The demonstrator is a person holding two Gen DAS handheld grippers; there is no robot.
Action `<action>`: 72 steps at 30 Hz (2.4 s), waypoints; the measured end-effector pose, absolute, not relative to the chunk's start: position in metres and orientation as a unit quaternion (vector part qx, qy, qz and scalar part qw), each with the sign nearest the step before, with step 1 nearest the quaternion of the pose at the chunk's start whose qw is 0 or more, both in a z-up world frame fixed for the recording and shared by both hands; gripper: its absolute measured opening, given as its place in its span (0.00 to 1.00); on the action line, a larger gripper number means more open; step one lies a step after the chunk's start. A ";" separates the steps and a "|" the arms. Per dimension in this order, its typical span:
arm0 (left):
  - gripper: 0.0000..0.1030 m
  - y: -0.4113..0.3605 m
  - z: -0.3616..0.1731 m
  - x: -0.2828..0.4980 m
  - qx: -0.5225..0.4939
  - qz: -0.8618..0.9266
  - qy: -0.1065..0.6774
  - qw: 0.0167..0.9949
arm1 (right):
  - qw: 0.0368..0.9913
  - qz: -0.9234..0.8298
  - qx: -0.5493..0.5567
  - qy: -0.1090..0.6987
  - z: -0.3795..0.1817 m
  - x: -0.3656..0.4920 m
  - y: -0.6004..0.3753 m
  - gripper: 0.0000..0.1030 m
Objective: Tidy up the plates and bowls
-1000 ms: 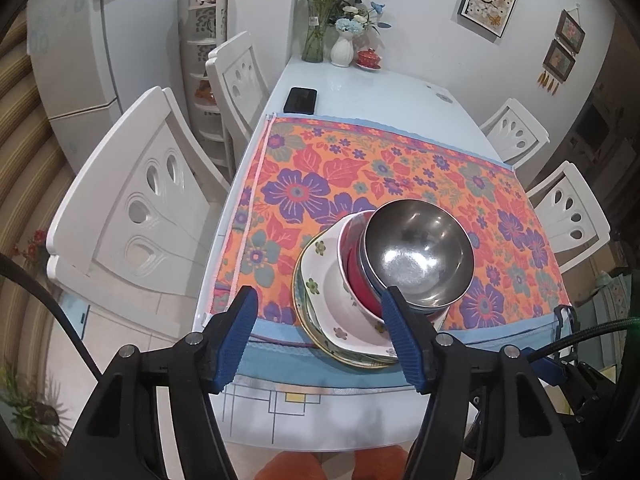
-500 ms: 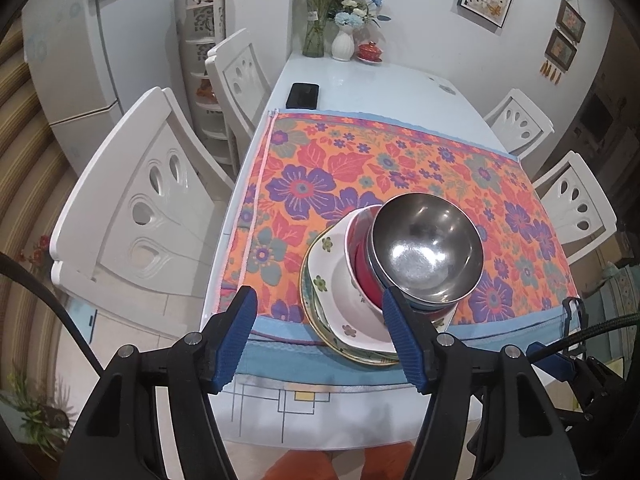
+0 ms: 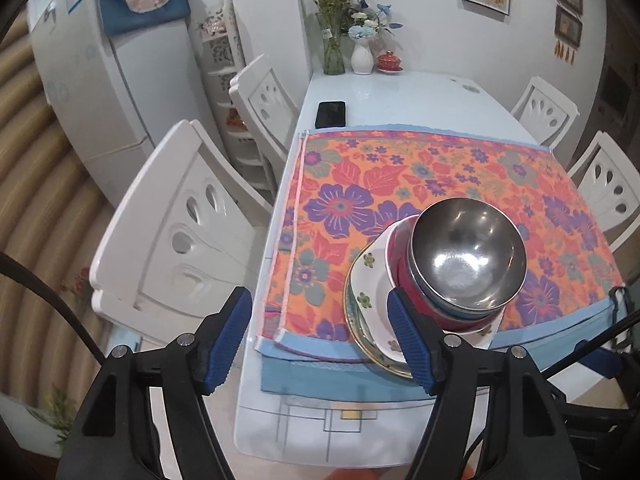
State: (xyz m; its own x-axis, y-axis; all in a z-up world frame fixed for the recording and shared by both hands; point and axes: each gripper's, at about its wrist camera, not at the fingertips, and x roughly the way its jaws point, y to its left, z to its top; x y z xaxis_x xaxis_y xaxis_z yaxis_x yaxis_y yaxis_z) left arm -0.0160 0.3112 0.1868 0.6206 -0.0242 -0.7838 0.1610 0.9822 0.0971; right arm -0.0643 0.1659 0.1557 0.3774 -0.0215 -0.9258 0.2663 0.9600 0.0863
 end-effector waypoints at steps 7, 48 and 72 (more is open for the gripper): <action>0.67 0.313 0.187 -0.015 0.076 -0.047 0.436 0.896 | 0.822 -0.084 0.104 0.553 0.153 -0.065 0.167 0.79; 0.67 0.289 0.202 -0.013 0.076 -0.113 0.418 0.898 | 0.867 -0.176 0.055 0.463 0.207 -0.080 0.163 0.79; 0.67 0.270 0.189 -0.001 0.053 -0.050 0.452 0.889 | 0.861 -0.114 0.027 0.495 0.193 -0.050 0.139 0.79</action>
State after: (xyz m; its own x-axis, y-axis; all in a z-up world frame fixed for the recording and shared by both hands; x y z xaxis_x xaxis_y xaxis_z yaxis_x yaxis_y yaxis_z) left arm -0.0013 0.2705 0.1888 0.5856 -0.0413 -0.8095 0.1378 0.9892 0.0493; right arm -0.0500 0.1387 0.1928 0.4833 -0.1693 -0.8589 0.2234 0.9725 -0.0660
